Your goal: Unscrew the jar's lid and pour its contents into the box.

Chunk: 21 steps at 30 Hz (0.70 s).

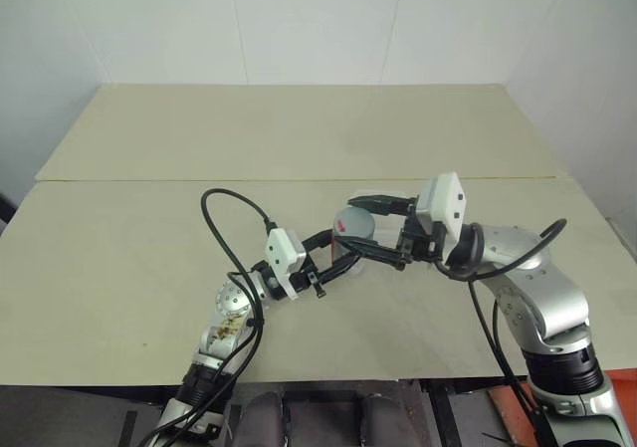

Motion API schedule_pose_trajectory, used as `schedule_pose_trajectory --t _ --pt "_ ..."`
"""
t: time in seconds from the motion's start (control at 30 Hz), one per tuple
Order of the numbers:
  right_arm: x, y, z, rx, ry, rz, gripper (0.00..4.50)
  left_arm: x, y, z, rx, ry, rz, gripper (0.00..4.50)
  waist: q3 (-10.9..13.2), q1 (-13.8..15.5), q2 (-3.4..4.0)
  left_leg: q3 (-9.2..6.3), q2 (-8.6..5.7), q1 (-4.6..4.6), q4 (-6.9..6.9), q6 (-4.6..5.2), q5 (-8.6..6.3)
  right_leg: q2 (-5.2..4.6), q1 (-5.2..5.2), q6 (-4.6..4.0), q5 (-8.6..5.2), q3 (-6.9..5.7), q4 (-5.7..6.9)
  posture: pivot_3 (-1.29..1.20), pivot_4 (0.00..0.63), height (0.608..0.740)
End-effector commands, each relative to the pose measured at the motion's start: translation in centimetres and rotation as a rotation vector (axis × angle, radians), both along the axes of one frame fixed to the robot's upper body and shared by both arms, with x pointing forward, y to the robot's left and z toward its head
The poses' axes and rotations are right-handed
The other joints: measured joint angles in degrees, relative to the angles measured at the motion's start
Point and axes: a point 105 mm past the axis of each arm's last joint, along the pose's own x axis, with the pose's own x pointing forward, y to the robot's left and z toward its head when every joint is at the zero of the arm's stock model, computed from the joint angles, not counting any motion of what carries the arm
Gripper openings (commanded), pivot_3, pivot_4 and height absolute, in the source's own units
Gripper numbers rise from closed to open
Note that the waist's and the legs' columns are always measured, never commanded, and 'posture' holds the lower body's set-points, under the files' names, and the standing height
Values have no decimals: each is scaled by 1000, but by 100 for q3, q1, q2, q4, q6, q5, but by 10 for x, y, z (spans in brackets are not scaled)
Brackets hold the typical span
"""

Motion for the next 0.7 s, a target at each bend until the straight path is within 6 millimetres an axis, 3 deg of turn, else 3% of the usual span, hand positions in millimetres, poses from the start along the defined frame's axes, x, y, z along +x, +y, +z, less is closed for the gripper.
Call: schedule_pose_trajectory --t 0.03,0.4,0.7 --pt "-2 1 5 8 -17 11 2747 -4 -2 10 -20 -48 -11 1890 0 0 0 0 0 0 0 0 0 0 0 0 0 0 0 0 150 740" --pt "0 -11 12 -12 -25 141 2747 -8 -1 10 -13 -35 -61 1890 0 -3 0 1 0 1 0 0 0 0 0 0 0 0 0 0 150 740" --pt "-1 -7 12 -29 -38 336 2747 -11 -2 9 -19 -33 -72 1890 0 -2 0 1 0 1 0 0 0 1 0 0 0 0 0 0 150 740"
